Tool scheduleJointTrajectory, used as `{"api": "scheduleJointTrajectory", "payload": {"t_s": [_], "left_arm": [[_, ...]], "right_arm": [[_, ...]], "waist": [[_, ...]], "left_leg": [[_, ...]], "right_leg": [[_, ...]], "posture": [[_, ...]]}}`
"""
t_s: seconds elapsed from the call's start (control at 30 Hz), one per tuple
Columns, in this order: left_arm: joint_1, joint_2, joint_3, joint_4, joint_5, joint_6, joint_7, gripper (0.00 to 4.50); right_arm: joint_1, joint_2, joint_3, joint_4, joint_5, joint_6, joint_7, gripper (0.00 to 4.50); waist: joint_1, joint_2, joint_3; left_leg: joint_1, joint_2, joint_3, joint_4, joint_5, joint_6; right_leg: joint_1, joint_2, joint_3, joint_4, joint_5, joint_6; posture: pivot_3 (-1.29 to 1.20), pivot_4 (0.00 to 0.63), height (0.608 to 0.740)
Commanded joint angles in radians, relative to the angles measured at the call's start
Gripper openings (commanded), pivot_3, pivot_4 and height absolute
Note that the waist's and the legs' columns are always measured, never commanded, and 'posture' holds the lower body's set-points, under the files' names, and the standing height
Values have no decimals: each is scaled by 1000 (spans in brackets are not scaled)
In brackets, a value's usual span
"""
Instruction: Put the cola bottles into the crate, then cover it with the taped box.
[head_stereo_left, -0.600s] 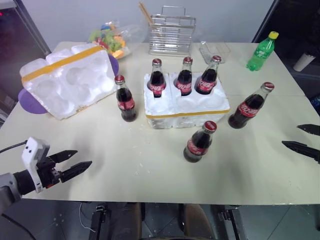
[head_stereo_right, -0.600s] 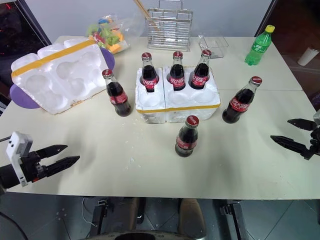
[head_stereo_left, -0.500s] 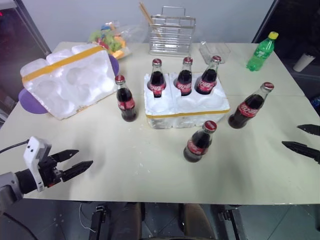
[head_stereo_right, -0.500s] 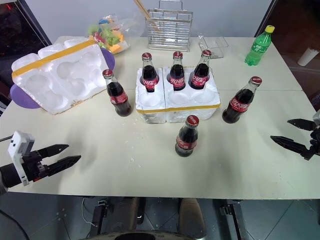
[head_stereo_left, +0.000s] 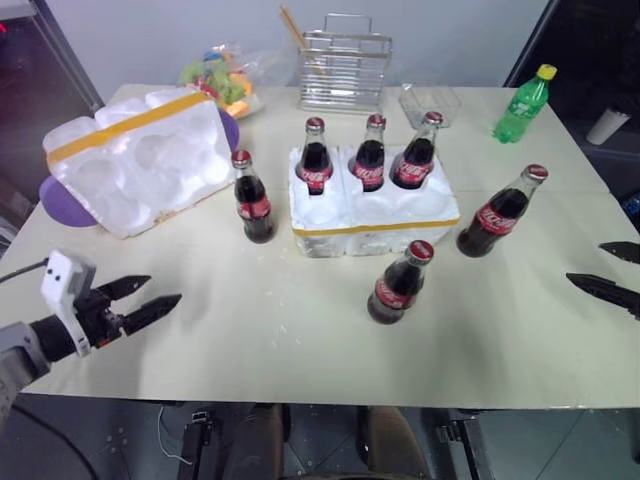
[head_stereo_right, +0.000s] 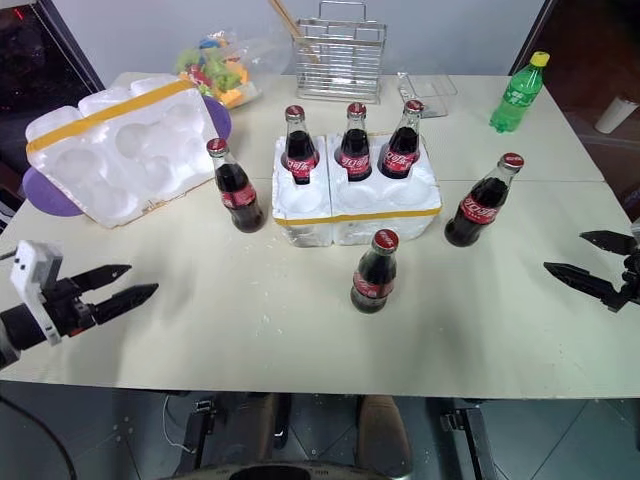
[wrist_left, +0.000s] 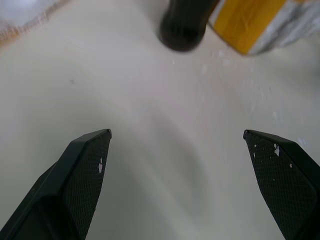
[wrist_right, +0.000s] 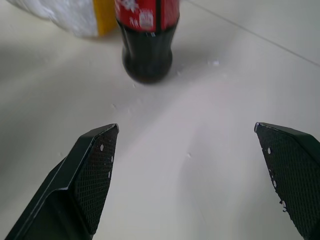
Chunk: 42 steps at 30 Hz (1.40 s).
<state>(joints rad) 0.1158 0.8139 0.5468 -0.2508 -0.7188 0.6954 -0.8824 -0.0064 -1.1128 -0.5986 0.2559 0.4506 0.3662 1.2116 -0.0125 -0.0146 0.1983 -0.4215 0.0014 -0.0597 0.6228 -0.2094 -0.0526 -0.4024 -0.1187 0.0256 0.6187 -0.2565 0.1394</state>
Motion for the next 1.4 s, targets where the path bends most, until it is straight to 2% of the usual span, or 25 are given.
{"api": "scheduleJointTrajectory", "payload": {"t_s": [0.03, 0.13, 0.23, 0.47, 0.8, 1.1, 1.17, 1.2, 1.23, 1.27, 1.4], "left_arm": [[-99, 27, -17, 28, -28, 2, -16, 4437], [-265, 46, -116, 96, -10, -1, -53, 4437], [-418, 36, -225, 200, 39, -32, -96, 4437], [-710, -68, -462, 486, 209, -184, -203, 4437], [-880, -216, -529, 775, 340, -361, -223, 4437], [-956, -282, -508, 918, 390, -450, -226, 4437], [-960, -283, -501, 928, 387, -459, -232, 3896], [-962, -283, -499, 931, 385, -462, -236, 3566], [-959, -276, -498, 922, 381, -454, -245, 3028], [-956, -266, -498, 907, 379, -438, -254, 2809], [-926, -160, -515, 744, 315, -247, -393, 2812]], "right_arm": [[-17, -43, -82, -95, 97, 94, 47, 4500], [-6, -61, -142, -259, 238, 260, 104, 4500], [8, -65, -165, -391, 314, 359, 115, 4500], [-15, -43, -169, -580, 417, 464, 51, 4500], [39, 5, -218, -702, 486, 527, -13, 4500], [42, 40, -220, -752, 558, 557, -104, 4500], [44, 46, -223, -760, 577, 563, -121, 4500], [44, 47, -223, -762, 585, 565, -128, 4500], [44, 49, -222, -767, 591, 567, -137, 4500], [44, 51, -222, -771, 598, 569, -147, 4500], [47, 54, -221, -781, 618, 573, -177, 4500]], "waist": [[1, 0, 0], [3, 0, 0], [1, 0, 0], [0, -1, 0], [12, -2, 0], [17, -2, 0], [17, -2, 0], [17, -2, 0], [17, -2, 0], [17, -2, 0], [8, -3, 1]], "left_leg": [[0, 0, 0, 0, 0, 0], [0, 0, -1, 1, 0, 0], [0, 0, -1, 3, 0, 0], [0, 0, -2, 6, 0, 0], [-1, -1, -3, 7, 0, 0], [-2, -1, -4, 8, 0, 0], [-2, -1, -4, 8, 0, 0], [-2, -1, -4, 8, 0, 0], [-2, -1, -4, 8, 0, 0], [-2, -1, -4, 8, 0, 0], [-3, -1, -4, 7, 0, 0]], "right_leg": [[0, 0, 0, 0, 0, 0], [0, 0, 0, 2, 0, 0], [1, 1, 0, 4, 0, 1], [3, 2, 0, 4, 1, 3], [2, 2, -1, 6, 2, 7], [1, 2, -1, 7, 3, 7], [1, 2, -1, 8, 3, 8], [1, 2, -1, 8, 3, 8], [1, 2, -1, 8, 3, 8], [1, 2, -1, 8, 3, 8], [-1, 2, -1, 10, 3, 8]], "posture": [[0, 150, 739], [0, 150, 739], [0, 150, 739], [0, 150, 739], [0, 150, 739], [0, 150, 739], [0, 150, 739], [0, 150, 739], [0, 150, 739], [0, 150, 739], [0, 150, 739]]}}
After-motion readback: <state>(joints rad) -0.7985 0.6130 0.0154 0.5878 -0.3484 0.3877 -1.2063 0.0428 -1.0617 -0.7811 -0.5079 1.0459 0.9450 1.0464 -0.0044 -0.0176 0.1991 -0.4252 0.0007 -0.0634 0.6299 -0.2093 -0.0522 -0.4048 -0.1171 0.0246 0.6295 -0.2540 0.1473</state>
